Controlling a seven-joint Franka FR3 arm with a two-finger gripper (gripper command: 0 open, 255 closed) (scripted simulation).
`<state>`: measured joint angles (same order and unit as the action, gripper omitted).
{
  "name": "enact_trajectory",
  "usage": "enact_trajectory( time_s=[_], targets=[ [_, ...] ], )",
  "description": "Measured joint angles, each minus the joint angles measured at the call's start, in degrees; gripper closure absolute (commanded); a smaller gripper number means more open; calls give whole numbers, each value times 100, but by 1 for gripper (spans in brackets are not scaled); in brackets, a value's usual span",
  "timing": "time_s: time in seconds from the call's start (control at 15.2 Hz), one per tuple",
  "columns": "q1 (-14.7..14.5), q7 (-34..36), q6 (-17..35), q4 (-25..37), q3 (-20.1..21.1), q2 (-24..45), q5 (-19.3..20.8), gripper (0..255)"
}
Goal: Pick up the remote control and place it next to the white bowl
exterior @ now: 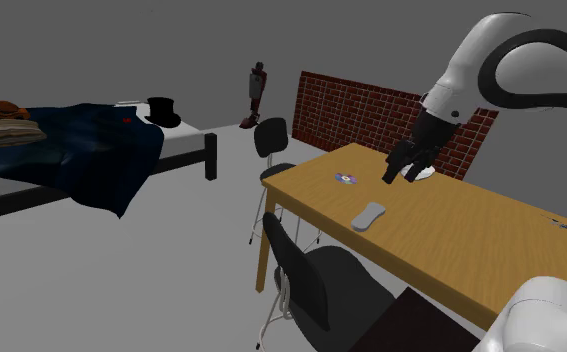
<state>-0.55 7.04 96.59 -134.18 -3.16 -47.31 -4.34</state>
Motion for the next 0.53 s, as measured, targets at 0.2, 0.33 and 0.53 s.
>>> enact_trajectory(
  time_s=[0.2, 0.33, 0.53],
  targets=[
    [103, 185, 177, -30, 24, 183, 15, 0],
    [246, 488, 445, -21, 77, 514, 25, 0],
    [498, 934, 829, -56, 98, 960, 80, 0]
  ],
)
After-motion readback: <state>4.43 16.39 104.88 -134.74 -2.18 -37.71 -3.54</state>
